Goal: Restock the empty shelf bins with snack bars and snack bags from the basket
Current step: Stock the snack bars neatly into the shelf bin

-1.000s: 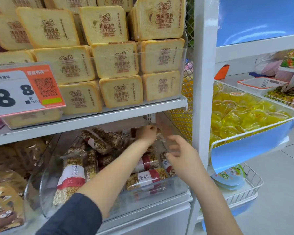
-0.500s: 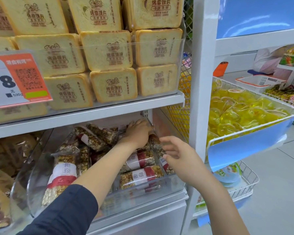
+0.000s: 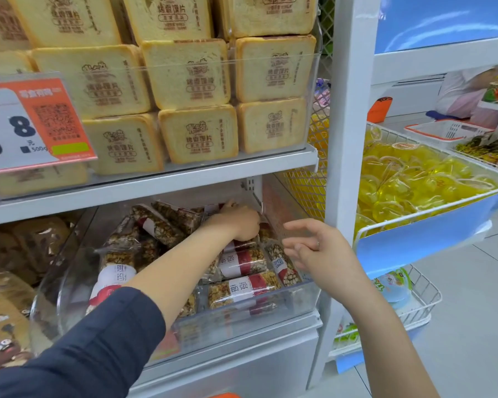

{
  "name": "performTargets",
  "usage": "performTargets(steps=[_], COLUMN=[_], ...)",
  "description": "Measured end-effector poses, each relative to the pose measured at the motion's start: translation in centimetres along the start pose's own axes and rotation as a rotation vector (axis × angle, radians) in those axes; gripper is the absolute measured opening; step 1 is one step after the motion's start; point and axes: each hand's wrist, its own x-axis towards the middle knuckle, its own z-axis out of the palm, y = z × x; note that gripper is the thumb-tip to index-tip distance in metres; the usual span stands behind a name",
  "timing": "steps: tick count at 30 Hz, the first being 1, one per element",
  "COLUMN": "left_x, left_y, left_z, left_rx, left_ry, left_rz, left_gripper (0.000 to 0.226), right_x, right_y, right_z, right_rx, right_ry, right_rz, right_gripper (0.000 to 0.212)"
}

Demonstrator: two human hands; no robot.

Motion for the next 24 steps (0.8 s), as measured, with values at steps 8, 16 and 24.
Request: performTargets(steps=[8,16,24], left_x=[-3.8,-1.5,-1.0], left_y=[0.5,3.0,3.0], left_z=[0.9,0.0,0.0], left_rx=[-0.424,-0.227,-0.341], left_ry=[0.095,-0.253,-0.269], left_rz=[0.280,0.272,0.248], left_gripper=[0.038,0.074,0.074], right_x=[-0.1,0.1,0.3], right_y=[-0.4,-0.5,-0.3], right_z=[0.3,0.4,0.2], right_rx=[-0.019,-0.023,-0.029], right_ry=[0.125,0.171,0.147], right_rz=[-0.033,-0.025,-0.036], right_gripper=[0.039,0.038,0.036])
